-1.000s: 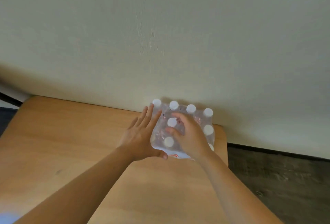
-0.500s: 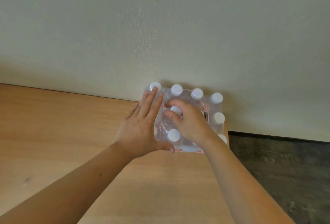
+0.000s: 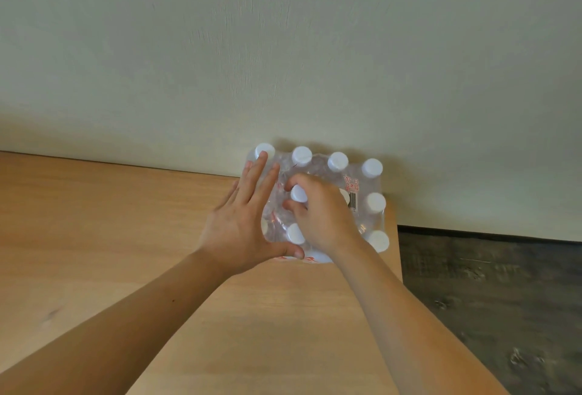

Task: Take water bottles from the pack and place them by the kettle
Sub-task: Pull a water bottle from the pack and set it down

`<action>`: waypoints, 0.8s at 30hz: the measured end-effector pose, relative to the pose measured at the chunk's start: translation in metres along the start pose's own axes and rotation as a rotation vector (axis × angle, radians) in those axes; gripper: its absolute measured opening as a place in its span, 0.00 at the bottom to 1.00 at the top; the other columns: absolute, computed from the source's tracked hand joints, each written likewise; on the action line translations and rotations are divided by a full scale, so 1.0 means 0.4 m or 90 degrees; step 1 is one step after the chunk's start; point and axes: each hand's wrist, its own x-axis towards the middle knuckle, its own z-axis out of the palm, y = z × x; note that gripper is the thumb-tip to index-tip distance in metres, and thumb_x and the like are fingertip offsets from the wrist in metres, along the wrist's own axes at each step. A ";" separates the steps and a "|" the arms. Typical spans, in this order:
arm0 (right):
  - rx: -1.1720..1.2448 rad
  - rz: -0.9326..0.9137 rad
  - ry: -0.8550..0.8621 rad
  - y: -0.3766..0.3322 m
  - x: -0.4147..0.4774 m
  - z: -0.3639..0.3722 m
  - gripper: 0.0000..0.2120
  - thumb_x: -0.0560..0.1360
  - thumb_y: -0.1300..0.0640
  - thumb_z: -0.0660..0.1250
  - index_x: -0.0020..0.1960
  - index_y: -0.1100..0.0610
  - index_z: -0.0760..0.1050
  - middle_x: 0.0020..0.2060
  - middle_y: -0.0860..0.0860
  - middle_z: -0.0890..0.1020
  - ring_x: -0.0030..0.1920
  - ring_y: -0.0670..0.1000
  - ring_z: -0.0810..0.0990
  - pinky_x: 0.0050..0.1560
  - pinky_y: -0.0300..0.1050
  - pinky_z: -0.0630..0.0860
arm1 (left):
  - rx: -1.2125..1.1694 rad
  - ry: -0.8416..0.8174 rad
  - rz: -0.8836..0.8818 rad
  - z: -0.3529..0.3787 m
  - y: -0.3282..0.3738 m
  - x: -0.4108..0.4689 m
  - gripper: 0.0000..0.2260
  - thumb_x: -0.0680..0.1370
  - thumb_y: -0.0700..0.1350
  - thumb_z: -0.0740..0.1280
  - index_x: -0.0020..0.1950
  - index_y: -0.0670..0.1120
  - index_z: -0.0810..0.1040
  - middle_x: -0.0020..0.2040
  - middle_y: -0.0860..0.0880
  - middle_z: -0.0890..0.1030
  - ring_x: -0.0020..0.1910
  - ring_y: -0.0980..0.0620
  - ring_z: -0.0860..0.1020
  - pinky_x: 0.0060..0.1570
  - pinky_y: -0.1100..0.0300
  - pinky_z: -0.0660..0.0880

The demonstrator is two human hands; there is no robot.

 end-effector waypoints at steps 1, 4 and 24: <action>-0.015 -0.006 0.003 0.000 -0.004 0.001 0.08 0.78 0.62 0.68 0.55 0.53 0.79 0.51 0.47 0.81 0.40 0.35 0.76 0.35 0.24 0.67 | -0.004 -0.003 0.000 0.000 0.000 -0.001 0.62 0.58 0.82 0.61 0.82 0.50 0.45 0.83 0.54 0.40 0.82 0.54 0.44 0.75 0.47 0.65; -0.043 -0.022 0.004 -0.008 -0.015 -0.002 0.08 0.78 0.62 0.67 0.56 0.54 0.78 0.55 0.50 0.82 0.45 0.45 0.77 0.38 0.34 0.68 | 0.001 -0.011 0.004 -0.003 -0.001 -0.005 0.61 0.59 0.82 0.59 0.82 0.52 0.43 0.83 0.54 0.39 0.82 0.53 0.44 0.74 0.46 0.66; -0.015 -0.072 0.080 -0.137 -0.129 -0.196 0.08 0.77 0.58 0.70 0.55 0.51 0.78 0.52 0.45 0.82 0.45 0.37 0.70 0.44 0.21 0.67 | 0.006 -0.134 -0.084 -0.045 0.040 -0.009 0.58 0.61 0.80 0.59 0.81 0.55 0.36 0.81 0.56 0.31 0.81 0.53 0.38 0.80 0.47 0.52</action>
